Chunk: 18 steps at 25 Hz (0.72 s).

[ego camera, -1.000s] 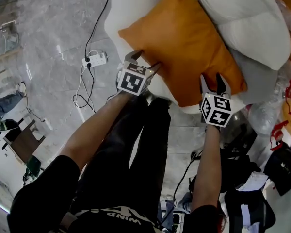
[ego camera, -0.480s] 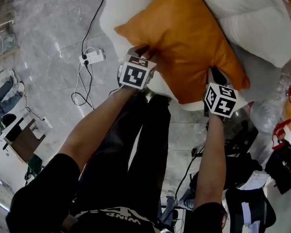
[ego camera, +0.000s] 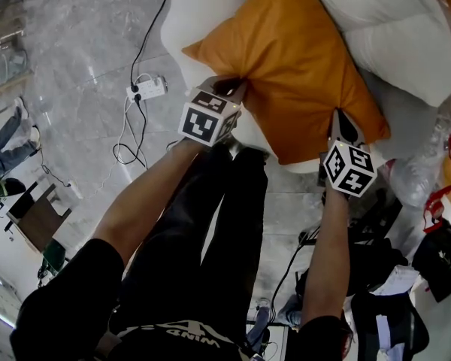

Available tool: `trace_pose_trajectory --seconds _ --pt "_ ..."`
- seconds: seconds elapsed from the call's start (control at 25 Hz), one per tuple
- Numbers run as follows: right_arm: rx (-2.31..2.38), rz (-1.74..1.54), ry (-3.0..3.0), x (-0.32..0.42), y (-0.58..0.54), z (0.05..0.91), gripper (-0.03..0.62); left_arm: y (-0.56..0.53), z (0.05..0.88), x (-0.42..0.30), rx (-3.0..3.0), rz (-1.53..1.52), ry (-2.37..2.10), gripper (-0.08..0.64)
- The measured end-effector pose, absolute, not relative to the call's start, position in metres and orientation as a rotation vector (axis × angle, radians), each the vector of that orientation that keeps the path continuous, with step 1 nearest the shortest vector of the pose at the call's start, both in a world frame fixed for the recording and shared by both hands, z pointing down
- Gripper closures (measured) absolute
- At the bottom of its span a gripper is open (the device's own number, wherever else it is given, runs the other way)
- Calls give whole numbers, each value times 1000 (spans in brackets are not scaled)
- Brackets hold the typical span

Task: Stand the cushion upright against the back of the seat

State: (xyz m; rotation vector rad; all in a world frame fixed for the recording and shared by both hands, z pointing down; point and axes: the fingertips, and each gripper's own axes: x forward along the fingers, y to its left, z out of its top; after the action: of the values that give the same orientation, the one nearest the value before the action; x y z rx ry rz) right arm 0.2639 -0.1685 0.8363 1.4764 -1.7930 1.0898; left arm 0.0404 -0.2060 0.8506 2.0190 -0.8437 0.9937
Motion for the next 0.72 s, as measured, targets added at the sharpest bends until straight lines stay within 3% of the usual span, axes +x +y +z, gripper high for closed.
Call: trace_pose_trajectory --seconds 0.72 --pt "2000 1229 -1949 236 -162 753 571 -285 704 53 2573 950 -904 551"
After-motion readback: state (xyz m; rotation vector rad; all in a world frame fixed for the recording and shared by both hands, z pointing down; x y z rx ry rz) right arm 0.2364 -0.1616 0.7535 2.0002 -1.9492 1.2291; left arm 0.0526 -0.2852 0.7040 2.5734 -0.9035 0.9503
